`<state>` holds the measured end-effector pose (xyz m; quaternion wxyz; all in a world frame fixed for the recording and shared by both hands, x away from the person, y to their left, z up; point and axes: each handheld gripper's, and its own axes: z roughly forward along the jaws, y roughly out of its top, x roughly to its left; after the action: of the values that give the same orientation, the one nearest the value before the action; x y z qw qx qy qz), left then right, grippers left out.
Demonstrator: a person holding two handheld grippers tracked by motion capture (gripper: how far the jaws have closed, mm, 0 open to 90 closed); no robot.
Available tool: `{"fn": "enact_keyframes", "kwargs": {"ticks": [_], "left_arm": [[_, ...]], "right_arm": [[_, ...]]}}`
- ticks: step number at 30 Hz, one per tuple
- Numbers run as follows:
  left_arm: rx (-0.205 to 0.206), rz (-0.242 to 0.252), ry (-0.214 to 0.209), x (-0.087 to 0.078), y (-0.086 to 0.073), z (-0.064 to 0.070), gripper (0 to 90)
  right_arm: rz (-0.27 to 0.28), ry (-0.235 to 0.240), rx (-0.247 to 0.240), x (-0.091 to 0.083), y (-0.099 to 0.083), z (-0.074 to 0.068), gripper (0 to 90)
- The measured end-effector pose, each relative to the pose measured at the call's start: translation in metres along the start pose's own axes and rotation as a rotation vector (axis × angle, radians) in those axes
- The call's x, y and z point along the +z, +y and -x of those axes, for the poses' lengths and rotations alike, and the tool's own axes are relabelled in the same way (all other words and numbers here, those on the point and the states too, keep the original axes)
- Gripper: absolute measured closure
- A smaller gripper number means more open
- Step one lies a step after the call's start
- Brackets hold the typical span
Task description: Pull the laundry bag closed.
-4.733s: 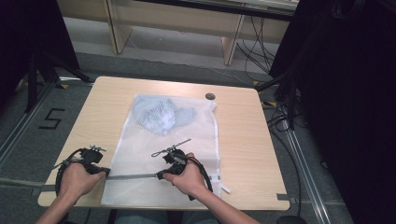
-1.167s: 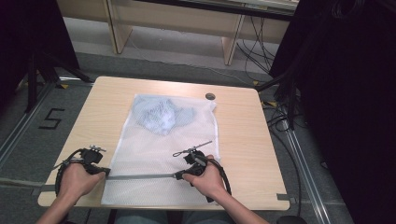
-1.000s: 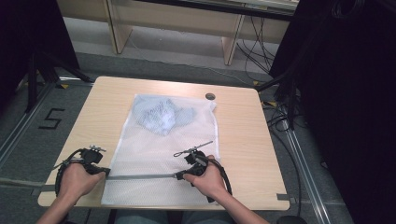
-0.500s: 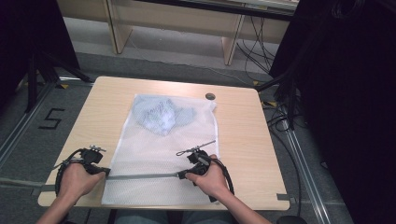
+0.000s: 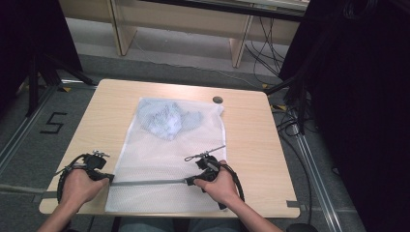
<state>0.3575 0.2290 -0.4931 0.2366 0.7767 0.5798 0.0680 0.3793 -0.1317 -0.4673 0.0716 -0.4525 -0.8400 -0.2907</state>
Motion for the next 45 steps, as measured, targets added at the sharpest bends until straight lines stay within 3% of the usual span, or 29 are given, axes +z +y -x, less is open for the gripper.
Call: {"fn": "enact_keyframes", "kwargs": {"ticks": [1, 3, 5, 6, 7, 10, 14, 16, 19, 20, 21, 22, 23, 25, 45], "left_arm": [[0.003, 0.004, -0.001, 0.000, 0.000, 0.000, 90.0], [0.003, 0.003, -0.001, 0.000, 0.000, 0.000, 90.0], [0.003, 0.000, -0.001, 0.000, 0.000, 0.000, 90.0], [0.003, 0.004, -0.001, 0.000, 0.000, 0.000, 90.0], [-0.012, 0.016, -0.004, 0.001, 0.000, 0.001, 90.0], [0.004, -0.001, 0.000, 0.000, 0.000, 0.000, 90.0], [0.004, 0.004, -0.001, 0.000, 0.000, 0.000, 90.0], [0.001, 0.005, -0.001, 0.000, 0.000, 0.000, 90.0], [0.003, -0.008, 0.002, 0.000, 0.000, 0.000, 90.0], [0.000, 0.004, 0.000, 0.000, 0.000, 0.000, 90.0], [0.001, 0.004, 0.000, 0.000, 0.000, 0.000, 90.0], [0.003, -0.007, 0.004, 0.000, 0.000, 0.000, 90.0], [0.002, -0.012, 0.000, -0.001, 0.000, 0.000, 90.0], [0.002, -0.004, 0.000, 0.000, 0.000, 0.000, 90.0], [0.001, 0.003, 0.000, 0.000, 0.000, 0.000, 90.0]], "right_arm": [[-0.012, 0.001, 0.013, -0.001, 0.000, 0.000, 86.8], [0.001, 0.004, -0.009, -0.001, 0.000, 0.002, 86.8], [-0.010, 0.013, 0.035, -0.003, -0.001, 0.000, 86.8], [0.003, 0.002, 0.000, -0.002, -0.001, 0.003, 86.8], [0.002, -0.002, 0.006, -0.003, -0.001, 0.003, 86.8], [-0.007, -0.004, 0.023, -0.004, -0.002, 0.004, 86.8], [0.004, -0.007, 0.000, -0.005, -0.003, 0.007, 86.8], [-0.005, -0.012, 0.023, -0.007, -0.003, 0.007, 86.8], [0.001, -0.015, 0.014, -0.008, -0.004, 0.009, 86.8], [-0.008, -0.018, 0.023, -0.009, -0.005, 0.009, 86.8], [-0.018, -0.003, 0.063, -0.010, -0.005, 0.006, 86.7], [-0.016, -0.005, 0.055, -0.009, -0.005, 0.007, 86.8], [0.001, -0.017, 0.016, -0.009, -0.005, 0.010, 86.8], [0.005, -0.017, 0.013, -0.009, -0.005, 0.011, 86.8], [0.003, -0.029, 0.038, -0.020, -0.010, 0.019, 86.8]]}}
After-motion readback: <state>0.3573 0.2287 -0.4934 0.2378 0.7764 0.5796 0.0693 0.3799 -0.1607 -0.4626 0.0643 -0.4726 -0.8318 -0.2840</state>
